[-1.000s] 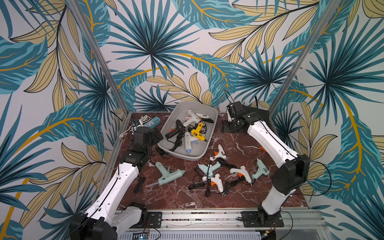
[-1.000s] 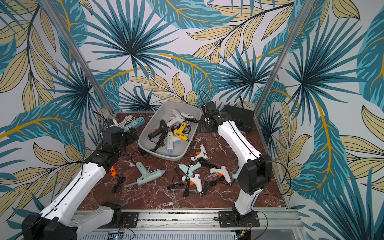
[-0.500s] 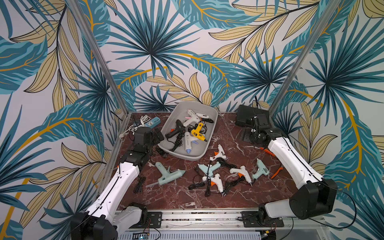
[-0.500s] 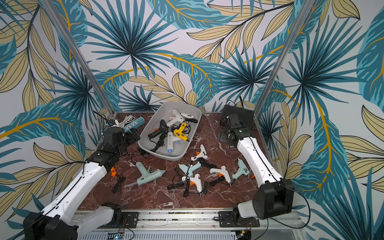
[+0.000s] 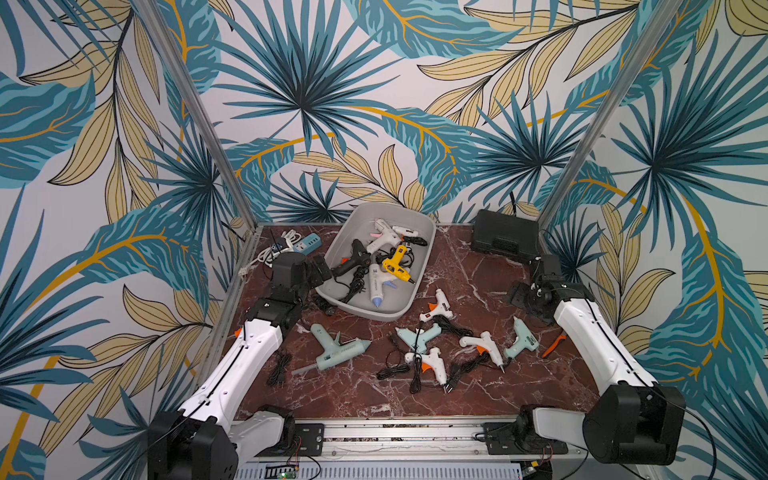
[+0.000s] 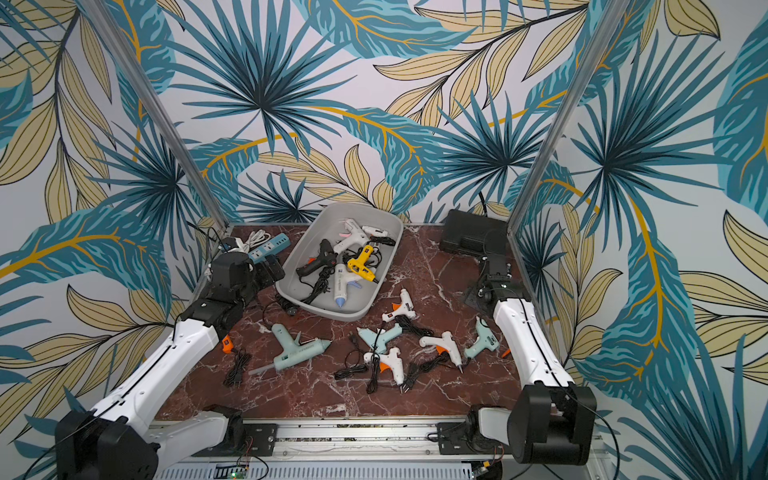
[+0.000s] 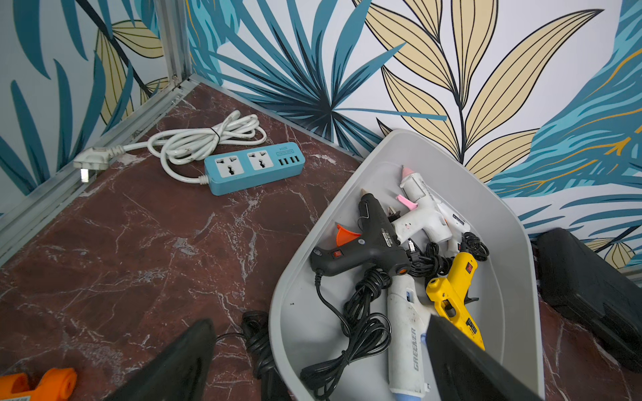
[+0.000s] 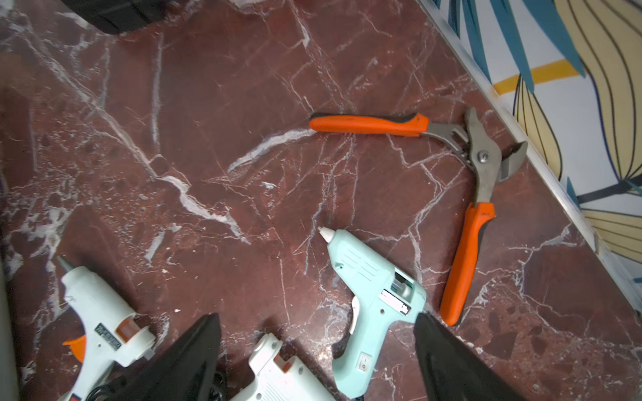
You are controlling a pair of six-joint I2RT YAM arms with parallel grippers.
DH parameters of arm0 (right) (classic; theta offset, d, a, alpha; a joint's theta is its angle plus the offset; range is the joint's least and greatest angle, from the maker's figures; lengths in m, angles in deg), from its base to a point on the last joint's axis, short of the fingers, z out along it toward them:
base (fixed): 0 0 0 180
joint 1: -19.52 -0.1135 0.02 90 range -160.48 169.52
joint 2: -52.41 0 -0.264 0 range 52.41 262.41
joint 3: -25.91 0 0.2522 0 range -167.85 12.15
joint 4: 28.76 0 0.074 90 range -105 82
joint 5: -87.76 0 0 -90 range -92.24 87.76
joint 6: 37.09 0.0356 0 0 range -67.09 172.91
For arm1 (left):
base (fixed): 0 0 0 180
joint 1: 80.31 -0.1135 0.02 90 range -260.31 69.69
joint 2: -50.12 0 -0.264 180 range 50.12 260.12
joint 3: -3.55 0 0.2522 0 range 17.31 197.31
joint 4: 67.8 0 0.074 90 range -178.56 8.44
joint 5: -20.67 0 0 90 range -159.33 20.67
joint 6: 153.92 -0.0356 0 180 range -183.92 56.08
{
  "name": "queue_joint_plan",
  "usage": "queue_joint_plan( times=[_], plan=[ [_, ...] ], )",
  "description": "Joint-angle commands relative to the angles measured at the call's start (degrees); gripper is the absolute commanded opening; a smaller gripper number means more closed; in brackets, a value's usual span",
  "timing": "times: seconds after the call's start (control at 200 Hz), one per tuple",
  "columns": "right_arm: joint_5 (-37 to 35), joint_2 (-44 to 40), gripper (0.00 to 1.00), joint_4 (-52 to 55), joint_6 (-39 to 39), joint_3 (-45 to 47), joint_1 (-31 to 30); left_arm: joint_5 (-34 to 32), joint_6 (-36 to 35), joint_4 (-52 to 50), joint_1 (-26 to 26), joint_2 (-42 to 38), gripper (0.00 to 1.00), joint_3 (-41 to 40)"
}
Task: Put the hot melt glue gun into the storage box
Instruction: Pick up the hot melt adhesive gun from the center of the board.
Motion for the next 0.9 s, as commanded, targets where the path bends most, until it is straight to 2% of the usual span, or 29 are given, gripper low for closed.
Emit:
queue_joint_plan(
  times=[0.0, 0.516, 0.721, 0.897],
  plan=[
    [2.38, -1.24, 0.91, -1.09, 0.51, 3.63, 2.66, 1.09, -0.12, 2.49, -0.54, 0.92, 1.00, -0.74],
    [13.97, -1.29, 0.88, -2.46, -6.11, 8.80, 17.91, 5.37, 0.33, 3.70, -0.57, 3.37, 1.00, -0.56],
    [19.16, 3.25, 0.80, -2.10, -7.56, 9.34, 19.31, 6.62, 0.08, 3.97, -0.57, 3.81, 1.00, -1.16],
    [19.62, 1.03, 0.76, -0.56, -3.83, 12.74, 19.31, 7.52, -1.50, 3.80, -0.51, 3.17, 1.00, -1.17]
  ],
)
